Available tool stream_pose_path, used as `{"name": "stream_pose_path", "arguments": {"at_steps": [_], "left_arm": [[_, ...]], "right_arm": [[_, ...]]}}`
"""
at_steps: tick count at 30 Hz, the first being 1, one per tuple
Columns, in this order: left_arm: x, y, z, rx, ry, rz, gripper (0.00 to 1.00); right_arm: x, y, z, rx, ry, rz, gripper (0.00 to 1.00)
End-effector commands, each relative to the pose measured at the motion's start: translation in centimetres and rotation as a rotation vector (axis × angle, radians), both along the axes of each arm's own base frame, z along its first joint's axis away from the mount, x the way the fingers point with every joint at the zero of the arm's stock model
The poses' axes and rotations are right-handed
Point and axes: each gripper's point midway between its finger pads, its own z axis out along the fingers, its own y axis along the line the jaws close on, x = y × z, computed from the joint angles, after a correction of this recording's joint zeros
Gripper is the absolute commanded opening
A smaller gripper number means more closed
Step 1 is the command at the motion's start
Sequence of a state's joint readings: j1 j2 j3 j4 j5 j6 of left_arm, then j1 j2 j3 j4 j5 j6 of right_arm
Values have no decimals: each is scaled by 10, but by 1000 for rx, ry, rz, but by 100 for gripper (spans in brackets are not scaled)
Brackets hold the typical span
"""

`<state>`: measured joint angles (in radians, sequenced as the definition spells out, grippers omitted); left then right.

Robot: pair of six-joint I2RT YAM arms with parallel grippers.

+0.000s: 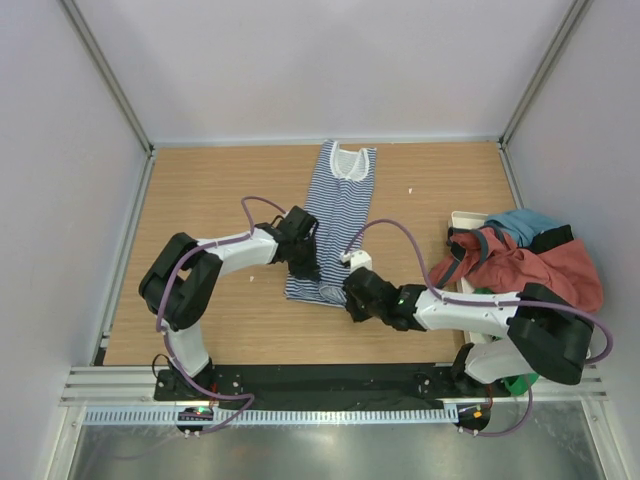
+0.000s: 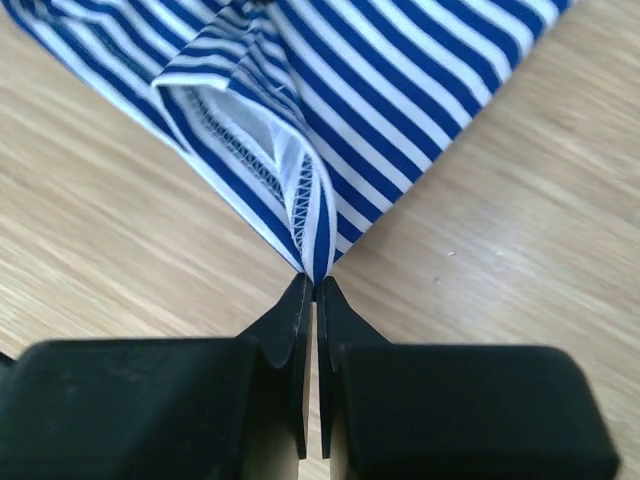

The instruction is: Fold and stack the tank tops

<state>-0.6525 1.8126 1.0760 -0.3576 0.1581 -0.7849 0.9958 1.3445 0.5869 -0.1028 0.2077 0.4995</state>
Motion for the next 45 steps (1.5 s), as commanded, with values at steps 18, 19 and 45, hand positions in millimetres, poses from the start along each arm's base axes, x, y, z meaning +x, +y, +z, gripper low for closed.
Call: {"name": "stream_pose_path", "arguments": {"at_steps": [18,19,45], "left_arm": [[4,14,4,30,-30,29,0],[5,13,5,25,-32,28,0],[4,16,3,41,-30,39,0]], "right_arm": [[13,10,46,-65,-211,-16,36],[18,10,47,-79,-214,-25,33],[-1,57,12,13,-90,172,15]]}}
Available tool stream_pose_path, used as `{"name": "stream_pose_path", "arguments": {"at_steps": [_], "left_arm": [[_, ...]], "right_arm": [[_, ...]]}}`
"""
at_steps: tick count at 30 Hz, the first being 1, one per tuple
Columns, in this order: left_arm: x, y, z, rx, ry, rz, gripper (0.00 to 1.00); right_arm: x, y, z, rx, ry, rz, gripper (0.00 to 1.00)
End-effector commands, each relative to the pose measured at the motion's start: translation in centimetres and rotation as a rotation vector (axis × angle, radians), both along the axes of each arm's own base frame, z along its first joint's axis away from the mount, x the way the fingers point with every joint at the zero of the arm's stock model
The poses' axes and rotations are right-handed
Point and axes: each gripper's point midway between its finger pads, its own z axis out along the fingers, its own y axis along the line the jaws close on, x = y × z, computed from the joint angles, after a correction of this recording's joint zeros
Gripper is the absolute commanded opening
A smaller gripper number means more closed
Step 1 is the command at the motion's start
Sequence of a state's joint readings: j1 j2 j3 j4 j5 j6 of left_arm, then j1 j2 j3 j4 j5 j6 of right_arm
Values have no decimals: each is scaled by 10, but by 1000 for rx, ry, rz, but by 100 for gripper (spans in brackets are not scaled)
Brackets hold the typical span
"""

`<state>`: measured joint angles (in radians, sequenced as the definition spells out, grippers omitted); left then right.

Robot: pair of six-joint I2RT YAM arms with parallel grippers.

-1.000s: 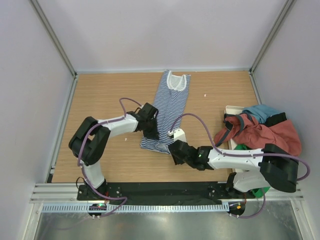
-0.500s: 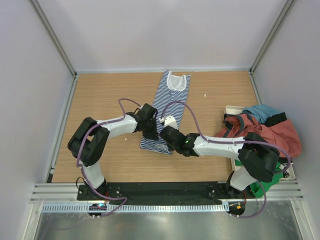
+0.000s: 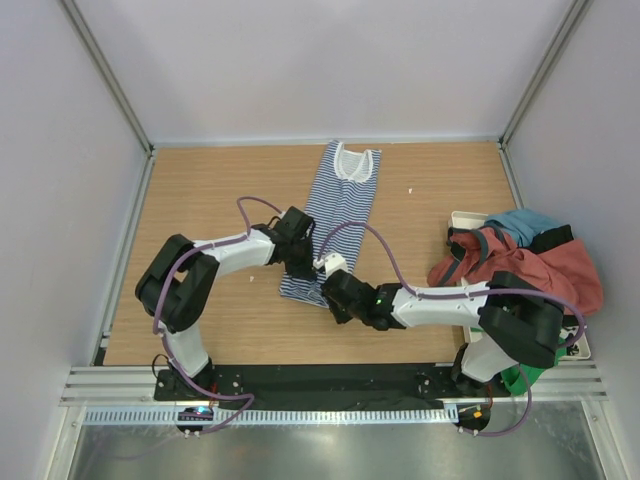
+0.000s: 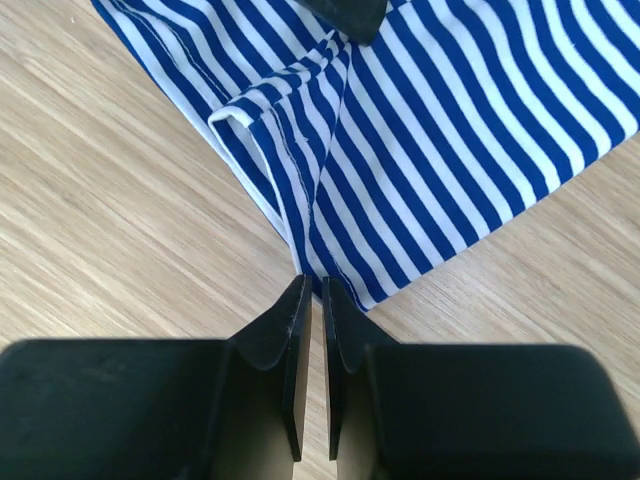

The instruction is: Fold and stack the tank tops

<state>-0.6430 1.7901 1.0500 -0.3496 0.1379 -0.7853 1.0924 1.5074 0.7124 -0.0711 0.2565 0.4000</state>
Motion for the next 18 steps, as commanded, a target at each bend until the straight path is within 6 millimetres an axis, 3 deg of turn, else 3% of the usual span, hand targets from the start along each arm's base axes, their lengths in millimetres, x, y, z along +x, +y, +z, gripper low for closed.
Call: {"name": "stream_pose_path", "arguments": {"at_steps": [1,8,10,15,18], "left_arm": [[3,9,3,31,-15,21,0],[3,7,12,11,-30,17,2],[3,5,24,-18,-52,14,8],[-2,7,53,-61,-104,13,22],[-8,14,70,-73,-134,18,29]], "right_arm": [[-3,15,11,83,-4,38,16],[-6,-1,-4,38,23,-18,16],[-8,-3,4,68,17,-25,19],[-7,-9,33,153,1,-45,44],[-5,-14,50,209,2,-60,47]]}}
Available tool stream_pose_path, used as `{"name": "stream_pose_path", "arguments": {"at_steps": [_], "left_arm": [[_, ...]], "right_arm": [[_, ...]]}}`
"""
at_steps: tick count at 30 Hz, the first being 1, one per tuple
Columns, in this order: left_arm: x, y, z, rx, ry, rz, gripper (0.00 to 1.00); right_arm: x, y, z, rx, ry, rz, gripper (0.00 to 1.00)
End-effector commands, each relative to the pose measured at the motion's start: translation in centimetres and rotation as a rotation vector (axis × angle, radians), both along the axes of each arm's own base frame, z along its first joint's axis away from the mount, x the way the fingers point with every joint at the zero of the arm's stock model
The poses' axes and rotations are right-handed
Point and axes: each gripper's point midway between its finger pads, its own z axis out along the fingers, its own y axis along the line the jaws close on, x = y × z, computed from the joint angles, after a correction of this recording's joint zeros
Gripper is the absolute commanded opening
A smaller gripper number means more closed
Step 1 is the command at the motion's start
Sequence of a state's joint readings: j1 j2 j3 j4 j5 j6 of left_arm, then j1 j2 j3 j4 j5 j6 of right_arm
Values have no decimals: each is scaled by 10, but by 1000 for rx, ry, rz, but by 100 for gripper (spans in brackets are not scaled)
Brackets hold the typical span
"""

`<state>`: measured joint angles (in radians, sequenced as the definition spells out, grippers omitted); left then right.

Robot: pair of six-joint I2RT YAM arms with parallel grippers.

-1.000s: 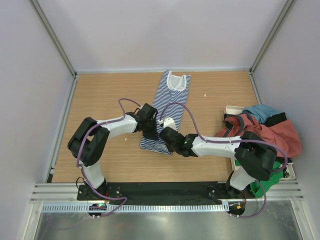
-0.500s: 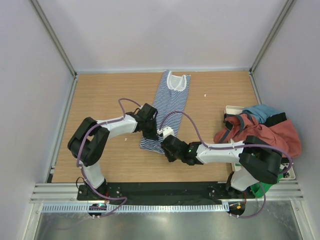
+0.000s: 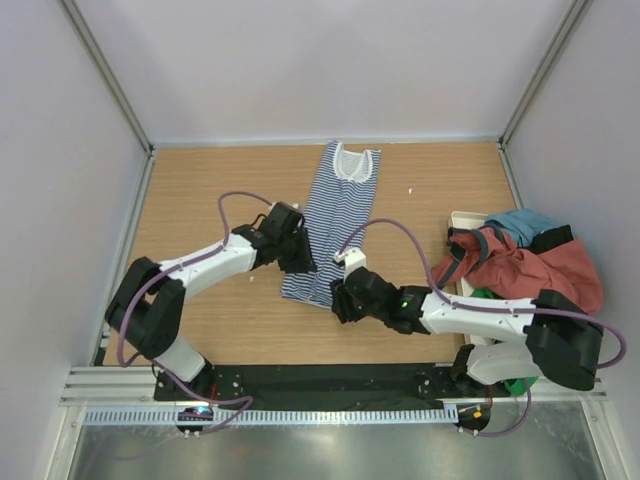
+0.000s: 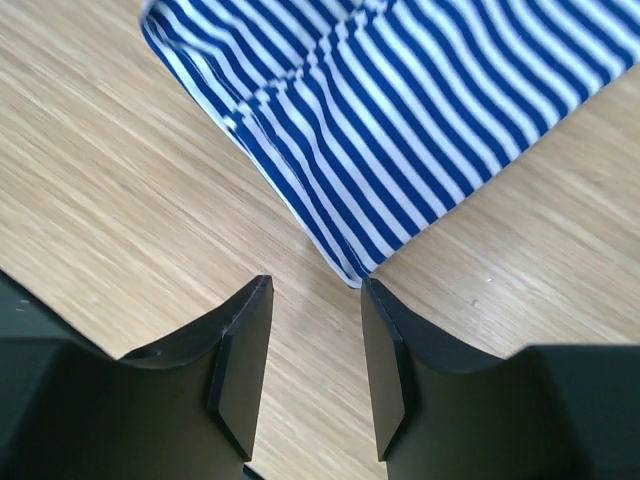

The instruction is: Fold and stack the tank tops

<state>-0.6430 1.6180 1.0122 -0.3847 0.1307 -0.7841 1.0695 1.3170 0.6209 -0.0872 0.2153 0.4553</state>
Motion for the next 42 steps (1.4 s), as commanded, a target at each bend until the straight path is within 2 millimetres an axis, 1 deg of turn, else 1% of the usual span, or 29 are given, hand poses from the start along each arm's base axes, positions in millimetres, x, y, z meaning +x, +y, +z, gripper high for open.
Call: {"name": "stream_pose_path", "arguments": {"at_steps": [1,2,3,4,5,6,8,9,10,11,12,13,17,19,21,24,25,27,30,35,36,38,39,41,42], "left_arm": [[-3,11,28,-19,-63,23,29],[-4,14,32,-19,-75,29,30],[-8,19,36,-17,-86,36,31],[-7,22,37,-9,-97,48,31],[-9,27,36,2,-97,53,32],[-11,31,36,11,-100,55,32],[-9,41,30,35,-96,76,32],[-12,47,24,44,-85,85,32],[-9,54,21,45,-83,106,32],[-8,55,19,36,-82,113,32],[-11,60,12,42,-70,119,32],[-11,64,10,41,-69,132,32],[-10,68,4,32,-78,151,32],[-9,67,4,24,-87,152,32],[-7,67,4,22,-99,154,31],[-7,69,0,32,-99,158,31],[-7,69,0,30,-99,157,31],[-7,69,-3,33,-99,159,31],[-7,70,-4,31,-107,165,31],[-6,70,-5,37,-104,163,31],[-7,70,-6,37,-102,162,31],[-7,70,-7,41,-98,161,31],[-7,70,-9,43,-93,160,31],[-9,69,-9,38,-88,155,31],[-10,70,-10,39,-85,156,31]], "right_arm": [[5,-1,26,100,-4,-33,47],[11,-4,32,124,-5,-54,48],[11,-6,32,138,12,-60,48],[12,-7,32,157,37,-76,48],[21,-14,30,169,54,-115,48],[21,-15,28,182,86,-126,48],[27,-20,24,204,142,-199,47],[31,-24,19,204,167,-232,47],[30,-23,17,223,197,-258,49],[29,-23,14,227,212,-270,50],[29,-21,11,237,224,-279,51],[26,-22,5,240,246,-296,52],[21,-20,-12,286,329,-382,52],[20,-19,-22,307,345,-407,50],[19,-20,-27,323,359,-428,48],[19,-18,-30,339,363,-435,46],[15,-14,-29,352,389,-412,46],[12,-9,-30,361,411,-394,45],[8,-4,-32,375,446,-382,45],[0,-7,-36,378,484,-395,44],[-1,-9,-36,378,483,-398,42],[-1,-12,-38,358,472,-405,30],[-1,-15,-38,343,470,-412,20],[0,-22,-41,304,453,-429,13],[3,-24,-37,299,438,-433,9]]}}
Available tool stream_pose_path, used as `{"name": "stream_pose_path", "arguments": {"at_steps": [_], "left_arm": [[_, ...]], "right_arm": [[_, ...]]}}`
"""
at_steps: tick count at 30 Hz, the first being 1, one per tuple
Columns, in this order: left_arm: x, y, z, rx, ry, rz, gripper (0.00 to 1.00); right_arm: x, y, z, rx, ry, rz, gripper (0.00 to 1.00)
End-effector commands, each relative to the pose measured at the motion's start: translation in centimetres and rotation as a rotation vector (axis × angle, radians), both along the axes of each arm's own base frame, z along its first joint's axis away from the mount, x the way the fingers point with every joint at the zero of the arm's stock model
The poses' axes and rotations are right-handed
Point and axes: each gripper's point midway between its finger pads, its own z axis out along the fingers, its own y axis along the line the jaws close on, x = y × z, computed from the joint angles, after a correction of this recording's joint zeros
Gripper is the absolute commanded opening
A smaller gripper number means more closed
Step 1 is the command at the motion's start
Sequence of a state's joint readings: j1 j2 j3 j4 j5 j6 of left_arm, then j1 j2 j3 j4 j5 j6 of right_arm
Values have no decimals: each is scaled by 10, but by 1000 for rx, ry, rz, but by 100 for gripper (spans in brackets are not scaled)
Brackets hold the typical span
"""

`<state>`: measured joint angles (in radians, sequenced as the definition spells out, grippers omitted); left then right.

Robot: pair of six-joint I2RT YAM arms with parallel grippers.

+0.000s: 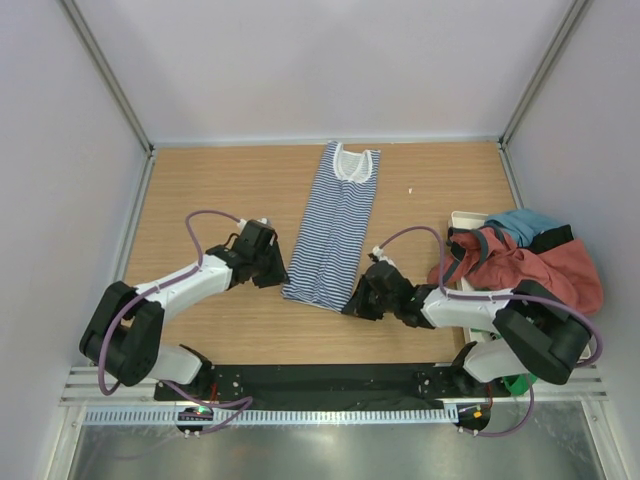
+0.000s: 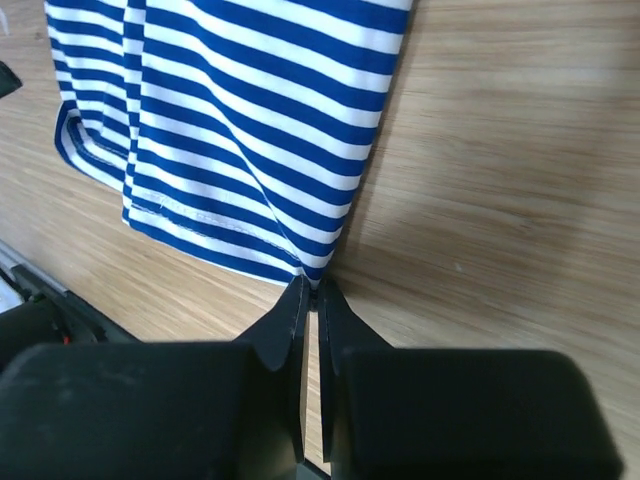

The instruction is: Fold and stack the tank tops

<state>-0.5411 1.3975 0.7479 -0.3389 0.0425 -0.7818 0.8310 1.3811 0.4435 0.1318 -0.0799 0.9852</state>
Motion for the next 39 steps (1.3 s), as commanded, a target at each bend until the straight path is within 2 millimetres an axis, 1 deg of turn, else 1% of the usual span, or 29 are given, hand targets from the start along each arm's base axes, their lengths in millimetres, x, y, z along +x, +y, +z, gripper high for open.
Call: {"name": "stream_pose_path", "arguments": {"at_steps": [1,2,3,4,6,9,11,12,15,20,21,25,29,31,32,35,36,38,39], "left_arm": [[7,-2,9,-23,-46,8,32],[5,-2,9,-25,-45,9,32],[3,-2,9,-32,-42,9,32],[0,-1,9,-38,-38,9,33],[-5,-4,9,-59,-29,0,34],[-17,-8,4,-83,-5,-8,38],[-24,-14,0,-109,1,-12,43],[-23,-17,0,-123,-3,-13,45],[-28,-25,-5,-153,23,-15,46],[-23,-38,-9,-176,35,-9,47],[-21,-39,-11,-174,36,-4,47],[-12,-40,-10,-172,20,18,50],[-16,-46,-16,-176,51,11,50],[-19,-49,-19,-177,63,4,45],[-23,-52,-21,-177,67,-3,40],[-29,-53,-28,-167,85,-4,31],[-31,-51,-31,-164,92,2,19],[-33,-50,-33,-165,92,5,8],[-33,-49,-34,-165,92,4,0]], "right_arm": [[3,-16,0,-85,-23,-27,6],[10,-21,3,-110,-63,-49,5],[6,-31,-1,-161,-44,-54,5],[10,-34,4,-165,-65,-66,4],[11,-44,3,-204,-77,-72,5],[15,-49,4,-229,-98,-72,4],[15,-51,3,-243,-105,-65,4],[17,-52,3,-253,-115,-59,4],[18,-55,2,-278,-122,-48,4],[17,-58,1,-298,-128,-32,4],[16,-58,1,-297,-129,-29,4],[16,-59,2,-302,-133,-26,4],[17,-60,4,-302,-138,-27,5],[17,-59,5,-301,-139,-28,5],[17,-59,6,-302,-139,-27,5],[17,-58,8,-295,-140,-23,4],[17,-57,8,-296,-137,-20,4],[16,-58,11,-300,-137,-13,4],[16,-58,12,-302,-137,-7,3]]}}
